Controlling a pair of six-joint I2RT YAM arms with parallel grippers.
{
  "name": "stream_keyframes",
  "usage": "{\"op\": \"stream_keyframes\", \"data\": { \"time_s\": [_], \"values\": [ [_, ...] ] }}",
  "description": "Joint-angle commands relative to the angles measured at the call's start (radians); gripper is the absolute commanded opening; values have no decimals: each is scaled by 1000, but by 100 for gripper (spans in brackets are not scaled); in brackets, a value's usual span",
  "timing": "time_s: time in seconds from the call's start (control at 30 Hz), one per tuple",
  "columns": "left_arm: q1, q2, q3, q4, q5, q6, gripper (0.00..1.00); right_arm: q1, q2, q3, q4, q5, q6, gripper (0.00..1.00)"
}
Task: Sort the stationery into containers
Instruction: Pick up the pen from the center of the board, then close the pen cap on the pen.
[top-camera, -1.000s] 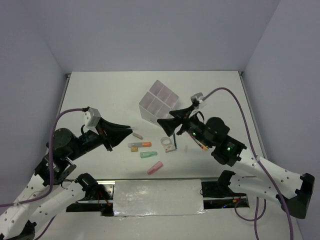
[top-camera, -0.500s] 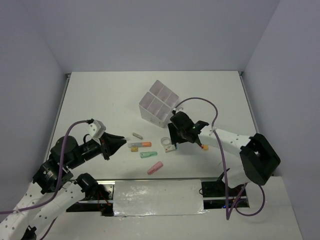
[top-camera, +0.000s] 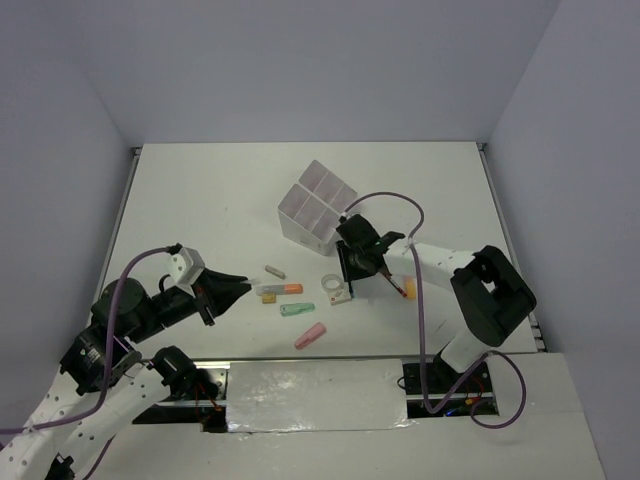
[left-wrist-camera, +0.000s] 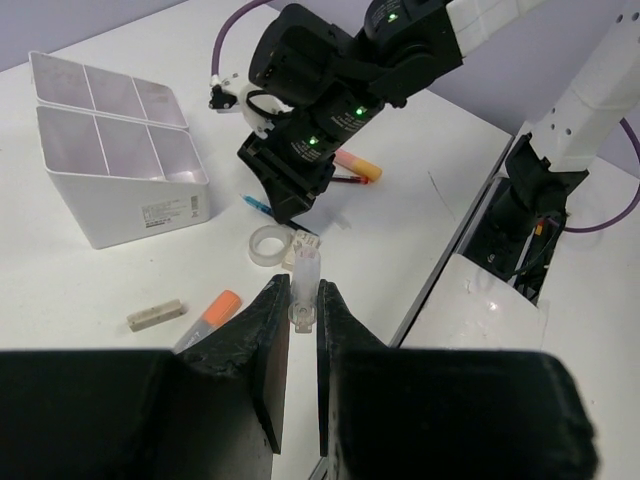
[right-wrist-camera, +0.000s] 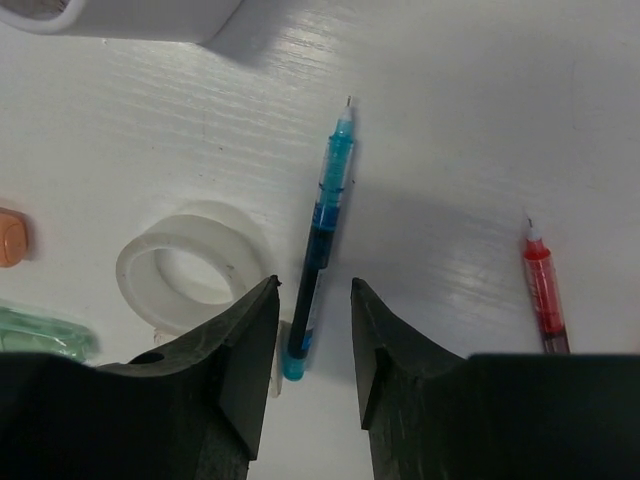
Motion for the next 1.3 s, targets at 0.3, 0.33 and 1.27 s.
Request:
{"op": "stream_keyframes", "data": {
  "time_s": [0.3, 0.33, 1.27],
  "values": [
    [4, -21, -5, 52, 21, 12, 11, -3, 118, 55, 8, 15, -16, 8],
    [4, -24, -5, 52, 22, 15, 6, -6, 113, 56, 4, 24, -14, 3],
    [5, 406, 219, 78, 833, 151, 0, 329, -689, -111, 13, -693, -247, 0]
  ]
}}
